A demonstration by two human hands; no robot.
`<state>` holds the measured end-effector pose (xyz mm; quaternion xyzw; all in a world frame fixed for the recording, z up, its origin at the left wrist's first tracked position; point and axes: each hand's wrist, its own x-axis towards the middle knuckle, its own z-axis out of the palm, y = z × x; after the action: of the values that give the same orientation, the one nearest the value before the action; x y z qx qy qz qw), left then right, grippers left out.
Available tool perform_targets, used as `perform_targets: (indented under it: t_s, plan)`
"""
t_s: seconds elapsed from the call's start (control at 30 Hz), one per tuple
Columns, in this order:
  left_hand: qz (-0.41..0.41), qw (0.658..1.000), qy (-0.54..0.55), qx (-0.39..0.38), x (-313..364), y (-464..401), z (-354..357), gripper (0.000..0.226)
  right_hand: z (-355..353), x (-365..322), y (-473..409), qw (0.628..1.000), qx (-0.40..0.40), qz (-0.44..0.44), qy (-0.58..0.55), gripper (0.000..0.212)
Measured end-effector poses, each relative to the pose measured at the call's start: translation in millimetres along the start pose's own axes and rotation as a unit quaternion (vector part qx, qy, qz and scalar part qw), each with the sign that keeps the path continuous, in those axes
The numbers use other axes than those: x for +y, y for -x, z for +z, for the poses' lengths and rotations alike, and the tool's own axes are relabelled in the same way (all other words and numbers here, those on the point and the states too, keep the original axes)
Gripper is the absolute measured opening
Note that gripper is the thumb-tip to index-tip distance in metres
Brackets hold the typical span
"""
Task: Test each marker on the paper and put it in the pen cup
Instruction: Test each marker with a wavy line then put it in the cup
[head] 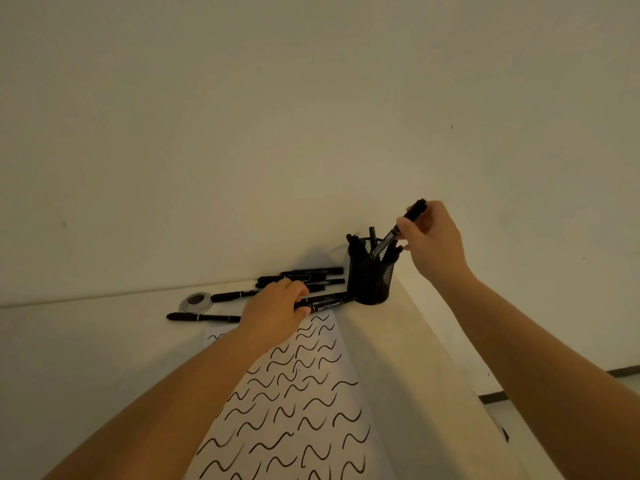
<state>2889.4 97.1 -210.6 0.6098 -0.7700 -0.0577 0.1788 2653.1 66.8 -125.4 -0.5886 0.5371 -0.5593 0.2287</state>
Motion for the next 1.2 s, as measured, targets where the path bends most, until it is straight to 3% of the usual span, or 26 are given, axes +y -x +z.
perform_targets:
  t_s: [0.37,0.63,0.9,1.07,1.2]
  plan:
    - [0.005,0.997,-0.075,-0.028,-9.4,-18.3,19.2,0.028,15.2,22.4,-17.2,0.998,0.013,-0.022,0.054,0.013]
    - [0.015,0.995,-0.092,-0.02,-11.8,-22.0,24.0,0.026,35.5,39.9,-13.4,0.969,-0.065,-0.092,0.22,0.016]
    - [0.026,0.996,-0.09,-0.001,-13.5,-19.9,25.9,0.024,44.3,42.3,-9.2,0.945,-0.073,-0.116,0.298,0.025]
    - [0.009,0.997,-0.071,0.021,-16.1,-15.7,18.8,0.024,42.6,40.5,-9.1,0.934,-0.11,-0.077,0.331,0.033]
    - [-0.026,0.998,-0.038,0.034,-14.1,-8.5,8.7,0.024,43.3,29.4,3.9,0.943,-0.022,-0.134,0.305,0.028]
